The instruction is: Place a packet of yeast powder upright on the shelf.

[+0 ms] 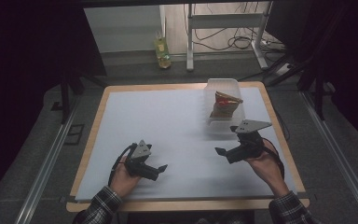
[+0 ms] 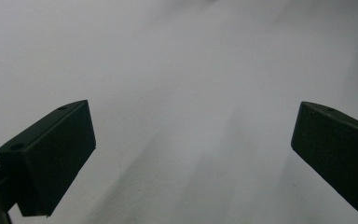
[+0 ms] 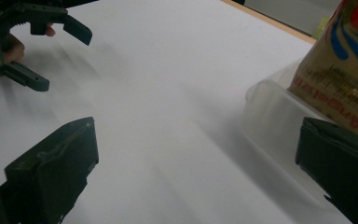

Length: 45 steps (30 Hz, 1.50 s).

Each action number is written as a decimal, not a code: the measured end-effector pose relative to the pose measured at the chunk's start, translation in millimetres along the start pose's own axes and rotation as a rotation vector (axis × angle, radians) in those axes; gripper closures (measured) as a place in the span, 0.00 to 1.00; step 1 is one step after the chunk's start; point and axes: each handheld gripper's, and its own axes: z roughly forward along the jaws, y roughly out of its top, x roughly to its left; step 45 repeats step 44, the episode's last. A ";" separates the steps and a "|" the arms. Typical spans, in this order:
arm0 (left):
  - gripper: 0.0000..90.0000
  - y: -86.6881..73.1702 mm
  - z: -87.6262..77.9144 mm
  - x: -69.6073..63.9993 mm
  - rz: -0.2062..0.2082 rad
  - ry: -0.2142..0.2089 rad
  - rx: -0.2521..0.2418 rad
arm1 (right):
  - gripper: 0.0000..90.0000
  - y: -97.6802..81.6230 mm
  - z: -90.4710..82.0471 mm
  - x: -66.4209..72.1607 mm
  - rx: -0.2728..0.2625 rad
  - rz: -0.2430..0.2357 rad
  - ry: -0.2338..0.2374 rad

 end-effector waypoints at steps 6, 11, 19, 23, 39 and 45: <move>0.00 0.3 -2.1 0.5 -0.018 -0.006 0.000 | 0.00 -12.0 5.8 4.1 0.009 0.011 -0.008; 0.00 0.0 -3.5 0.9 -0.021 -0.002 -0.001 | 0.00 -21.2 13.0 8.3 0.044 0.010 0.013; 0.01 -1.1 -5.1 1.8 -0.020 0.004 0.003 | 0.00 -32.3 16.4 8.2 0.060 -0.001 0.010; 0.01 -1.3 -4.7 1.5 -0.010 0.011 0.009 | 0.00 -37.6 19.6 8.2 0.076 -0.006 0.006; 0.01 -2.0 -3.0 0.7 0.014 0.020 0.024 | 0.00 -51.4 36.5 10.4 0.145 -0.024 0.012; 0.01 -1.4 -2.8 1.2 0.016 0.022 0.024 | 0.00 -52.4 37.6 8.8 0.154 -0.021 0.017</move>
